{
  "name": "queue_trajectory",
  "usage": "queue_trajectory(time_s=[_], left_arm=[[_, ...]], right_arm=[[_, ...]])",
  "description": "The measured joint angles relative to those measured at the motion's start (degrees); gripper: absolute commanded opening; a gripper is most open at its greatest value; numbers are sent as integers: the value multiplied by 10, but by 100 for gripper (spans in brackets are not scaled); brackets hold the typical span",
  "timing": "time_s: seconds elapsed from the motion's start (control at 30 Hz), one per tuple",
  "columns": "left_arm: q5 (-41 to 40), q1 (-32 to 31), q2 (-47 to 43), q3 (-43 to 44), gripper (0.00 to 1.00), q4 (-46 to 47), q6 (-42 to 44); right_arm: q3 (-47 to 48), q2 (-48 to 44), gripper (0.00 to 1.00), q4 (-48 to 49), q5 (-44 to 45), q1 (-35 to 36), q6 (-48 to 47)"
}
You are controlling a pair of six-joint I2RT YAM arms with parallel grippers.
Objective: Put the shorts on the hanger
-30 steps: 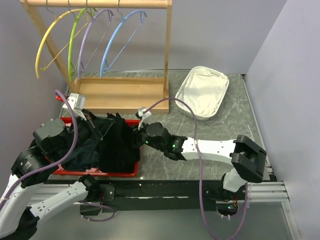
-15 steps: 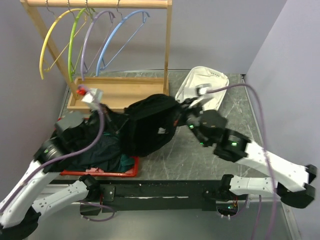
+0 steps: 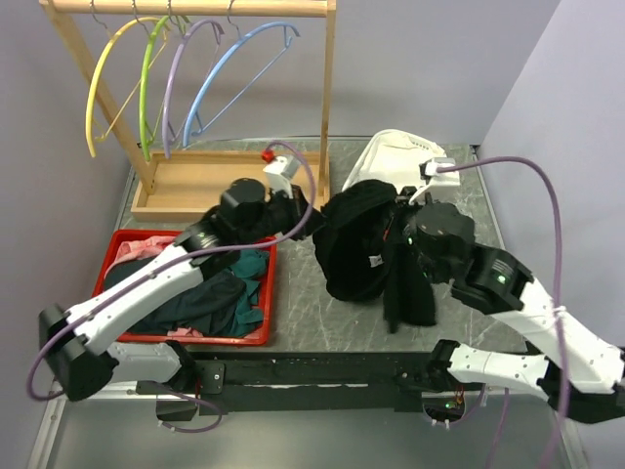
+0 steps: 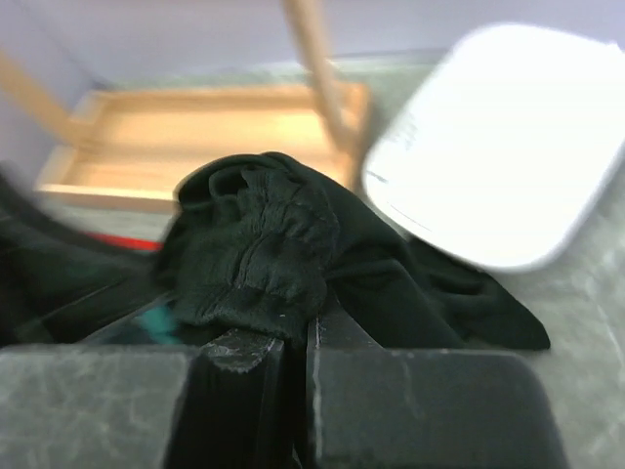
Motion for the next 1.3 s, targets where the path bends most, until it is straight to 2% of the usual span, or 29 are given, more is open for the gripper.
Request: queue_trajectory(time_s=[0.03,0.13,0.17,0.2,0.23,0.37,0.53,0.73,0.9,0.93,1.13,1.3], left_arm=[[0,-3,11,-1,9,0,0],[-5,-11,53,-8,20,-2,4],[-9,-14,70,-9,34,-4,7],[-15,-17,85,-9,41,-5,9],[-29,-21,102,-9,56,-10,9],[-94,-53,149,-20,76,-35,-4],[-191,-130,155,-59,75,-78,-54],[-270,-212,187,-78,62,-78,-173],[-298,-240,266,-70,47,-60,-264],[-305,-240,278,-67,42,-58,-281],[-362,-238,314,-40,44,-56,-372],[-381,-238,305,-63,47,-8,-396]], right_arm=[[-22,-2,0,1,-15,-28,6],[-112,-6,0,11,-66,-136,17],[-142,-4,0,14,-86,-167,21],[-170,0,0,17,-108,-200,24],[-195,6,0,21,-131,-227,27],[-271,30,0,58,-205,-301,41],[-331,54,5,106,-271,-334,55],[-342,57,7,140,-295,-339,64],[-346,56,8,151,-301,-340,68],[-346,56,8,152,-301,-340,68],[-359,45,9,155,-301,-340,68],[-365,38,9,155,-300,-340,68]])
